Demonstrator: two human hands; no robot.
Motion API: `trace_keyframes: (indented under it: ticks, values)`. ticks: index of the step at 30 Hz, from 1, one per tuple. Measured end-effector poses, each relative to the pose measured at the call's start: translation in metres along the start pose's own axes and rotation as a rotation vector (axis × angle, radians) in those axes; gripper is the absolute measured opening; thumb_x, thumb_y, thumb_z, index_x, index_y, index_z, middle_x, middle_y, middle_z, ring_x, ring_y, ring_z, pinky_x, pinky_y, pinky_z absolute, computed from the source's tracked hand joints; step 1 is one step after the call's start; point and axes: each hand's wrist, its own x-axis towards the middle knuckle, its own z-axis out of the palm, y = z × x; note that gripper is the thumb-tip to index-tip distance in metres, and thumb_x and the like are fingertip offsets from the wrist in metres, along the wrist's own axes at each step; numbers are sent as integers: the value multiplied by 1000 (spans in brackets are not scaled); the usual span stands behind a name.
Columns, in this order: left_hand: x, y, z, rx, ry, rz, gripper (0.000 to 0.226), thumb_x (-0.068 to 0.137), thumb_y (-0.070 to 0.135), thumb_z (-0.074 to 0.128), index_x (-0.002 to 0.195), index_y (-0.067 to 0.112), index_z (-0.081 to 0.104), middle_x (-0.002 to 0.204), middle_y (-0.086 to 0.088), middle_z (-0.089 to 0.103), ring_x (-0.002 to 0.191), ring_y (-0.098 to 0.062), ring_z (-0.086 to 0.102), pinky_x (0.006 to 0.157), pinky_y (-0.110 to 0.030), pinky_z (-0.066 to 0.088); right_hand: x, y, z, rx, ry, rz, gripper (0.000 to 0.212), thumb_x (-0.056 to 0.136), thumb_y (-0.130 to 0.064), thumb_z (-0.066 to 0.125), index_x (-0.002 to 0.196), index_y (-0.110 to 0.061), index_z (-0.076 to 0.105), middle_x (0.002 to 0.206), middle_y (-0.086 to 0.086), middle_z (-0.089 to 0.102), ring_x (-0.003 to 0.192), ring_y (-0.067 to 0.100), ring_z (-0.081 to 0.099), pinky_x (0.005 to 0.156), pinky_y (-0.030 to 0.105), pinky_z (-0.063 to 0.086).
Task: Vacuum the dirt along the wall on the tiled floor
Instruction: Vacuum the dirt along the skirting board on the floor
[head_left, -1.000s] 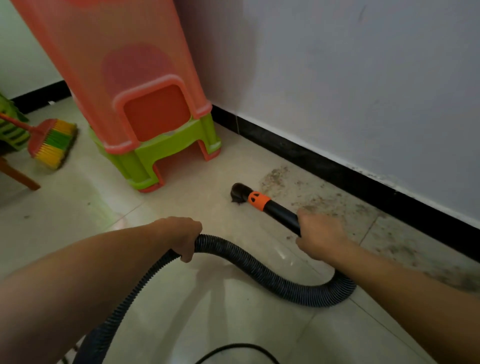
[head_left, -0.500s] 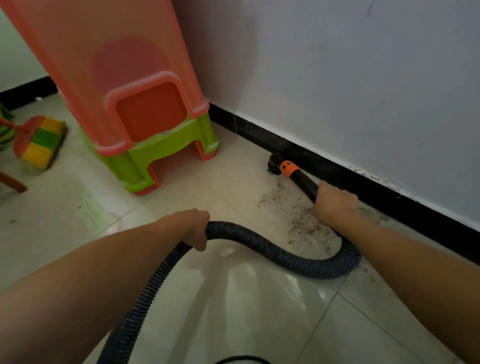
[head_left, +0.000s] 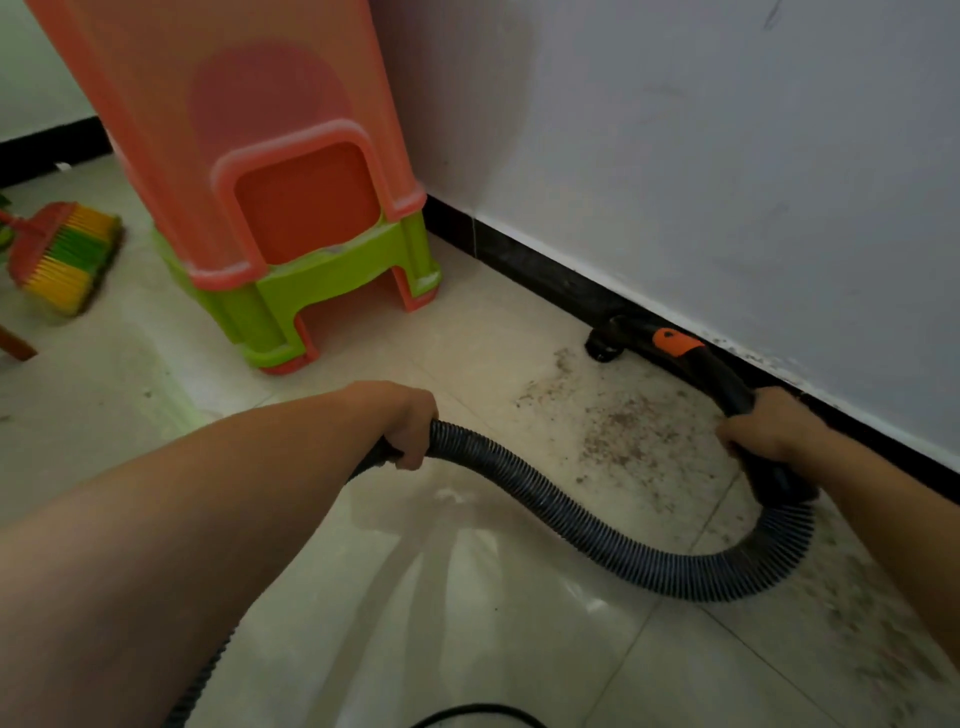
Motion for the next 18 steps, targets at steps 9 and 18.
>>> trace_keyframes:
  ticks: [9, 18]
  values:
    - [2, 15, -2, 160, 43, 1, 36, 73, 5, 71, 108, 5, 64, 85, -8, 63, 60, -17, 58, 48, -24, 46, -6, 26, 12, 182, -11, 17, 25, 67, -4, 75, 88, 0, 62, 76, 21, 69, 69, 35, 68, 67, 42, 57]
    - [-7, 3, 3, 249, 64, -15, 38, 69, 7, 73, 105, 9, 63, 83, -4, 60, 74, -20, 59, 59, -28, 45, -12, -13, 30, 83, -135, -98, 40, 65, -14, 79, 99, -9, 59, 80, 13, 72, 73, 28, 70, 72, 40, 60]
